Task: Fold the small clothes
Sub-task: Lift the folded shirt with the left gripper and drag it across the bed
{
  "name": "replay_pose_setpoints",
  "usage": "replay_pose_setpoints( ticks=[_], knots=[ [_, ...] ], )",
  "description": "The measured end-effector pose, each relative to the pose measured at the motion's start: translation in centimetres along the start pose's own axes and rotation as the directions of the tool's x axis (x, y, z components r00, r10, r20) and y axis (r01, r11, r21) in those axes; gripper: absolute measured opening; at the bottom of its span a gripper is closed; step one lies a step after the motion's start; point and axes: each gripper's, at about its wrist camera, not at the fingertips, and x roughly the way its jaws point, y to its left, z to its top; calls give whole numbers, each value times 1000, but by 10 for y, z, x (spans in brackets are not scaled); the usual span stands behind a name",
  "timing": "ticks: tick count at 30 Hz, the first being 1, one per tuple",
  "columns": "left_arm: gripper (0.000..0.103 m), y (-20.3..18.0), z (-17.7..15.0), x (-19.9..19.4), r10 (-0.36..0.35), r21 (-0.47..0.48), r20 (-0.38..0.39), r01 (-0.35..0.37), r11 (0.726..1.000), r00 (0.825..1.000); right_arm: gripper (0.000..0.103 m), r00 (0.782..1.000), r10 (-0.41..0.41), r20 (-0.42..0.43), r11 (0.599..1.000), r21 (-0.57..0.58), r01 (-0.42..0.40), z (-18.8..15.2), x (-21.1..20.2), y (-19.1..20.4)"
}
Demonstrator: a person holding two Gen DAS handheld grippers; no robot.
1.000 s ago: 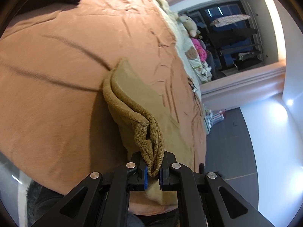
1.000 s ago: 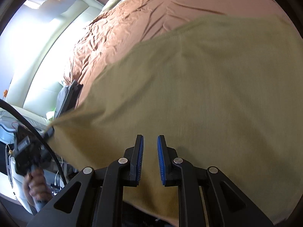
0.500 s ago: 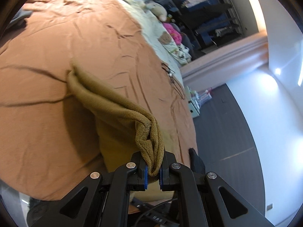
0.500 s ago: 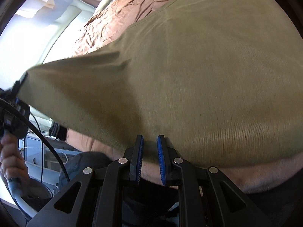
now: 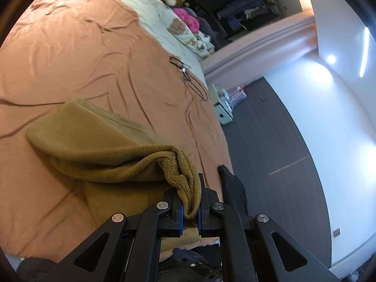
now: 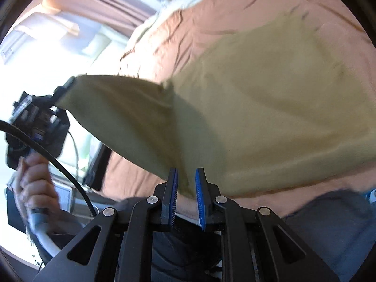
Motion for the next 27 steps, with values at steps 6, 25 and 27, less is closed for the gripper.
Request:
replay_pose_setpoints(
  ticks=[6, 25, 27],
  knots=[
    [7, -22, -10, 38, -11, 36, -65, 13, 999, 998, 35, 996, -17, 91, 1000, 28, 14, -2, -42, -16],
    [7, -74, -91, 173, 18, 130, -345, 29, 991, 939, 44, 978, -138, 153, 980, 162, 113, -55, -122, -55],
    [7, -74, -99, 186, 24, 131, -368, 27, 991, 929, 44, 978, -142, 153, 978, 174, 114, -59, -128, -56]
  ],
)
